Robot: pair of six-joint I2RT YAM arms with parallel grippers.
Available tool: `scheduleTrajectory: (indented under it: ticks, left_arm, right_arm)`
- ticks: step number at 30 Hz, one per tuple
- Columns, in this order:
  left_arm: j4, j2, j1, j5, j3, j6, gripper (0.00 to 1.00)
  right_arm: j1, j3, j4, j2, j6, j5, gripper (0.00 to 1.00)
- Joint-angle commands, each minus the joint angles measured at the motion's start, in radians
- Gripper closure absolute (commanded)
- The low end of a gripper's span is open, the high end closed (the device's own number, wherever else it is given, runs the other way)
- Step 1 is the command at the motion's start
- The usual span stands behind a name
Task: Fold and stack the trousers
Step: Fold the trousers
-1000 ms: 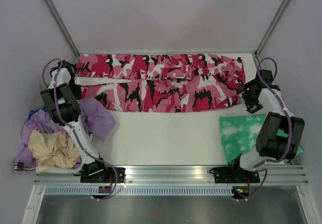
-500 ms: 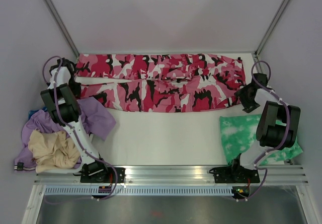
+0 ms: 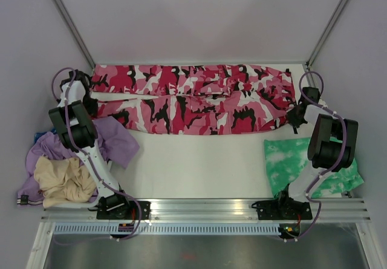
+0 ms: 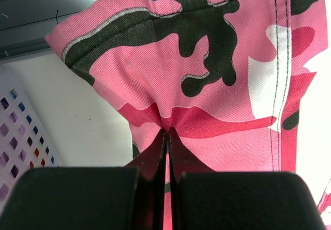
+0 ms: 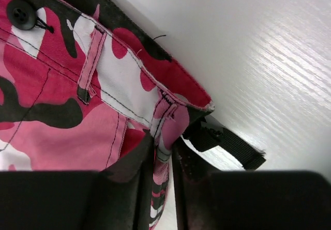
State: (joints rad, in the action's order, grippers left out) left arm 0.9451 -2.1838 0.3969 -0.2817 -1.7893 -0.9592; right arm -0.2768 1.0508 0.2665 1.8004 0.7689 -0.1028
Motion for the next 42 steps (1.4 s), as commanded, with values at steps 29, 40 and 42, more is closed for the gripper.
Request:
scheduleTrajectory:
  ticks: [29,40,42]
  left_arm:
    - [0.052,0.366,-0.013,-0.237,-0.059,0.126,0.98]
    - [0.132,0.456,-0.013,-0.338,-0.055,0.168,0.98]
    - [0.112,0.470,-0.013,-0.346,-0.048,0.186,0.98]
  right_arm:
    - [-0.039,0.425,0.540,-0.193,-0.192,-0.075,0.93]
    - [-0.147,0.423,0.654,-0.325,-0.253,-0.133,0.94]
    - [-0.166,0.429,0.668,-0.322,-0.264,-0.126,0.94]
